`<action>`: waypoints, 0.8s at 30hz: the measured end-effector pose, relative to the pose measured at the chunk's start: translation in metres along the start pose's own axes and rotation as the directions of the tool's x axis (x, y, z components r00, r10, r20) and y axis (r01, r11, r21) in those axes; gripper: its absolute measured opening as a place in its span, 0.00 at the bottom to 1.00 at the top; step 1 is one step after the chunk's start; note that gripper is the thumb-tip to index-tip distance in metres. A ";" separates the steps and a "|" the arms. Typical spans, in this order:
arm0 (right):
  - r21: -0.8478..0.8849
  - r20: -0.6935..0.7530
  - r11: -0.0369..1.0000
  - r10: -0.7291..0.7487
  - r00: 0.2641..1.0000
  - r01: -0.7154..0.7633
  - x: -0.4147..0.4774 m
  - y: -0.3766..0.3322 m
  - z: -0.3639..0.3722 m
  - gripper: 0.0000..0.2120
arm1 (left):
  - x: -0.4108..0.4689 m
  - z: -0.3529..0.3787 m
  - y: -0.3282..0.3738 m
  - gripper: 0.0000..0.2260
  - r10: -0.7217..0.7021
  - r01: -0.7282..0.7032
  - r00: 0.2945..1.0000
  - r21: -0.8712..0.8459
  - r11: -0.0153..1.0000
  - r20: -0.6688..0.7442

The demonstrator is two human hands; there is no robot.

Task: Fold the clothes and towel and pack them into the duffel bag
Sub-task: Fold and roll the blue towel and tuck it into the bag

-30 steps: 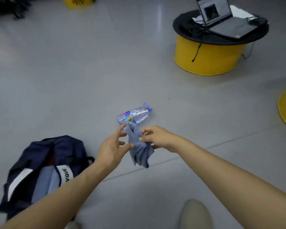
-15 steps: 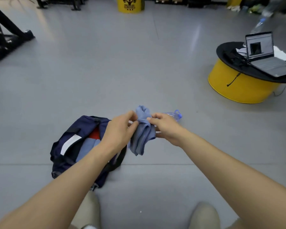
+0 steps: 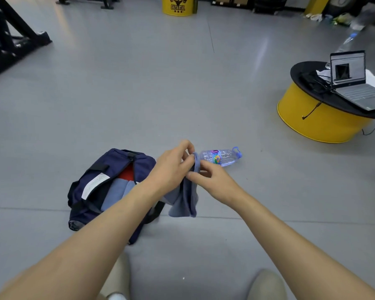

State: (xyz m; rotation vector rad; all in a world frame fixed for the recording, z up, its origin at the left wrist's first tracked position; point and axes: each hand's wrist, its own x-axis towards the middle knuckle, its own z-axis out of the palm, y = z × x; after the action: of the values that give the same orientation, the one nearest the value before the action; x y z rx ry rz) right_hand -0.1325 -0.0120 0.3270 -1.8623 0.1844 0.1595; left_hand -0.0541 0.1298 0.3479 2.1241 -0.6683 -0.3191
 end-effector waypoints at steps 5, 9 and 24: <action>-0.254 -0.250 0.967 -0.060 0.966 -0.006 -0.004 -0.001 -0.009 0.10 | 0.003 -0.008 -0.001 0.03 0.035 -0.035 0.999 0.002 0.999 0.020; -0.522 -0.314 0.848 -0.100 0.944 -0.084 -0.007 -0.002 -0.028 0.11 | 0.004 -0.019 -0.008 0.03 0.073 -0.083 0.993 0.124 0.989 0.091; -0.549 -0.481 0.739 0.103 0.870 -0.391 -0.002 0.033 -0.066 0.09 | 0.009 -0.041 -0.037 0.06 -0.146 0.043 0.954 0.363 0.931 0.262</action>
State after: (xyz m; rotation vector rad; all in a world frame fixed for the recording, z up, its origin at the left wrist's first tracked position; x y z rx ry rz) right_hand -0.1403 -0.0848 0.3157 -2.5370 0.7792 -0.0076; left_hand -0.0151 0.1697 0.3427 2.4876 -0.8404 -0.6070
